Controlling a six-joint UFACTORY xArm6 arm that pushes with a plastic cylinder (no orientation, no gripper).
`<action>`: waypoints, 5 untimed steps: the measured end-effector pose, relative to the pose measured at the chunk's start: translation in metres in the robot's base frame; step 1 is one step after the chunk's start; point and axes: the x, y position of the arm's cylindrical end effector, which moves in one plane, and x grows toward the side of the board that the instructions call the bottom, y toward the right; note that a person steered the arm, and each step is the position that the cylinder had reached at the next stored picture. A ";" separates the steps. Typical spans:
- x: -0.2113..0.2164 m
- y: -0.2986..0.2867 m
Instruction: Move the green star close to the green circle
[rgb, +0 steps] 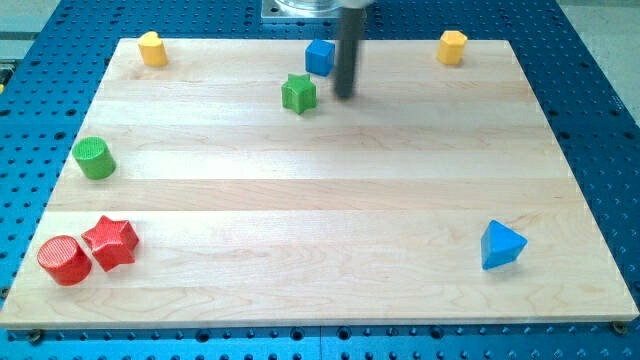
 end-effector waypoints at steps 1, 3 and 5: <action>0.051 -0.062; 0.054 -0.162; 0.109 -0.209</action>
